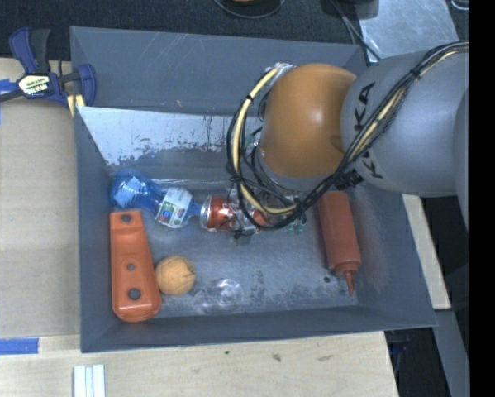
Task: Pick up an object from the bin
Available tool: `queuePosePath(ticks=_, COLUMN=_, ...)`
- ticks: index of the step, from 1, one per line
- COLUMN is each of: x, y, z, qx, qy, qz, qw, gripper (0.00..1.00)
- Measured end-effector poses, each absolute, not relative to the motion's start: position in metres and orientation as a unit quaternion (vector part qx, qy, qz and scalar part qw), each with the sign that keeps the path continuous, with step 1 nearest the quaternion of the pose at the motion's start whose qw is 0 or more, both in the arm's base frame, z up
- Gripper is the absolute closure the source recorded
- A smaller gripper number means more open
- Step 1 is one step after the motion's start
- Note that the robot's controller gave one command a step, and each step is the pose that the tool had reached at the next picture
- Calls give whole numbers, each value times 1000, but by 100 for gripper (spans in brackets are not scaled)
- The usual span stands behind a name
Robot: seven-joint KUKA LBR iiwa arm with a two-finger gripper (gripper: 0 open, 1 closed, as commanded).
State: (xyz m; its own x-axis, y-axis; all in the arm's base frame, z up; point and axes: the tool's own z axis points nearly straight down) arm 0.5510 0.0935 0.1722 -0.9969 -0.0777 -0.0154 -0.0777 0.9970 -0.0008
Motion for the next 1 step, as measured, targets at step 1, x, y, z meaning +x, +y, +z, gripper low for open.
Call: queuePosePath(ticks=1, x=540, y=113, z=274, qx=-21, qy=1000, qz=0, qw=7, gripper=100)
